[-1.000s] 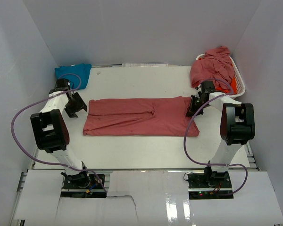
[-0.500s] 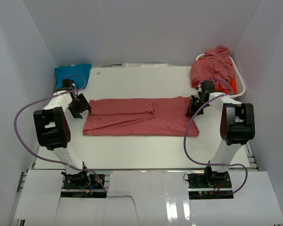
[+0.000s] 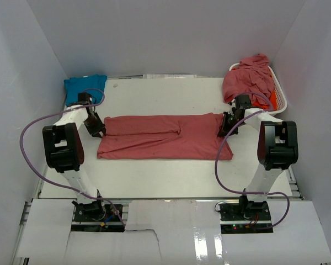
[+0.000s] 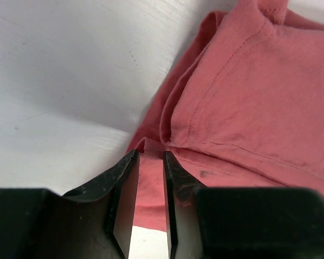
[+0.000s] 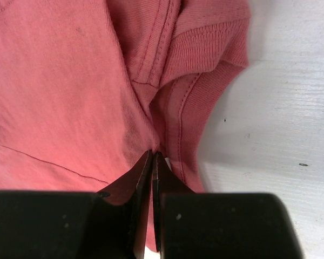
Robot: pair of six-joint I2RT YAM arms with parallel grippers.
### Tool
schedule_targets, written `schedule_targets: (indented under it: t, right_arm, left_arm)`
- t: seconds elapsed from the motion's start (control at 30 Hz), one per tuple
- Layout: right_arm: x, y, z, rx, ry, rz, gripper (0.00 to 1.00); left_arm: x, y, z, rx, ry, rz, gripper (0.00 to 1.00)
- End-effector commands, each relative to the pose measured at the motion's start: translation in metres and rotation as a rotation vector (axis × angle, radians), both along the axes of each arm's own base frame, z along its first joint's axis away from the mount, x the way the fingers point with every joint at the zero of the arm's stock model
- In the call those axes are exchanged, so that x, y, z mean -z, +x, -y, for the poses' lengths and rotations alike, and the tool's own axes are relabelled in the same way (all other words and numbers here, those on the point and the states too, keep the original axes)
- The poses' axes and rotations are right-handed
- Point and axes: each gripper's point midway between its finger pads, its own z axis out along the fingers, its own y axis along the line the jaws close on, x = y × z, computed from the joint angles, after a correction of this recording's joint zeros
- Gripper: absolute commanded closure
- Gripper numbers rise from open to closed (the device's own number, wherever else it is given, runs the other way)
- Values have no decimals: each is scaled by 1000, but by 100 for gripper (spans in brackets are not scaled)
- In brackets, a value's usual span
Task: Fold and stack the t-shirts
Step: Fold the other side of the tshirt into a rectangle
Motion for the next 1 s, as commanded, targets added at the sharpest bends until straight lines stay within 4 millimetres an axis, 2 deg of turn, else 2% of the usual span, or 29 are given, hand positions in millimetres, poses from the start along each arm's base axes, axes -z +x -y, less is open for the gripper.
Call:
schedule_targets:
  t: [0.0, 0.23, 0.37, 0.53, 0.73, 0.97]
  right_arm:
    - [-11, 2, 2, -1, -1, 38, 92]
    - [-11, 0, 2, 1, -6, 38, 92]
    - [-11, -1, 4, 2, -9, 36, 92]
    - [-11, -2, 3, 1, -9, 36, 92]
    - [-11, -2, 4, 2, -9, 37, 92]
    - [-12, -2, 4, 3, -10, 37, 92]
  left_arm:
    - [-10, 8, -5, 0, 29, 25, 65]
    - [0, 2, -6, -7, 30, -12, 62]
    - [4, 2, -5, -12, 25, -23, 55]
    - [6, 5, -5, -18, 22, -26, 51]
    - [5, 8, -5, -18, 17, -19, 53]
    - [10, 7, -4, -16, 16, -36, 69]
